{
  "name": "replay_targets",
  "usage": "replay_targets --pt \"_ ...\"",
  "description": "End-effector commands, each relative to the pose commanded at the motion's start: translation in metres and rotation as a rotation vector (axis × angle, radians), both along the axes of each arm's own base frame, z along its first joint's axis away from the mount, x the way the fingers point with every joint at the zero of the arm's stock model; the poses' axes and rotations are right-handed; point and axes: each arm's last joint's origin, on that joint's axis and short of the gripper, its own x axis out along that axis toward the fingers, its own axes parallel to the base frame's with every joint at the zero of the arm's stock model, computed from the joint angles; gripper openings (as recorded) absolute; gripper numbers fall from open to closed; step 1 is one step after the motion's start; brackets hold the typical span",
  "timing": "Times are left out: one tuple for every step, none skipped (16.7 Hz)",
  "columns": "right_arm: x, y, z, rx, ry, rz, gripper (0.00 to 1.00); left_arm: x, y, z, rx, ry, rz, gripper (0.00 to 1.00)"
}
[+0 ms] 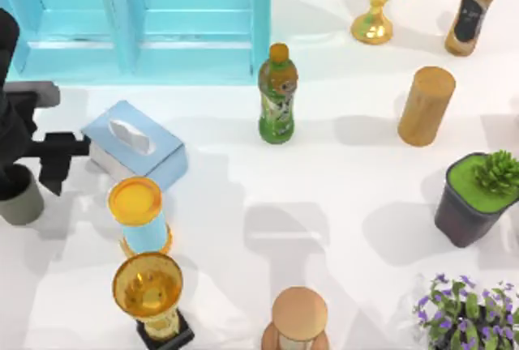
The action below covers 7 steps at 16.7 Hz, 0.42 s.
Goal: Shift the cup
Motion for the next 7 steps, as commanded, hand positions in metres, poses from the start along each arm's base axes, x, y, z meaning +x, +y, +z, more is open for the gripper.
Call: replay_targets --pt "0.0 0.0 0.0 0.0 0.0 0.0 1.0 0.0 0.0 0.0 0.0 0.0 0.0 0.98" --pt "0.0 0.0 0.0 0.0 0.0 0.0 1.0 0.0 0.0 0.0 0.0 0.0 0.0 1.0" --pt "0.0 0.0 0.0 0.0 0.0 0.0 1.0 0.0 0.0 0.0 0.0 0.0 0.0 1.0" --pt "0.0 0.0 0.0 0.0 0.0 0.0 1.0 0.0 0.0 0.0 0.0 0.0 0.0 1.0" --pt "0.0 0.0 0.0 0.0 0.0 0.0 1.0 0.0 0.0 0.0 0.0 0.0 0.0 1.0" --pt "0.0 0.0 0.0 0.0 0.0 0.0 1.0 0.0 0.0 0.0 0.0 0.0 0.0 1.0" --pt "0.0 0.0 0.0 0.0 0.0 0.0 1.0 0.0 0.0 0.0 0.0 0.0 0.0 1.0"
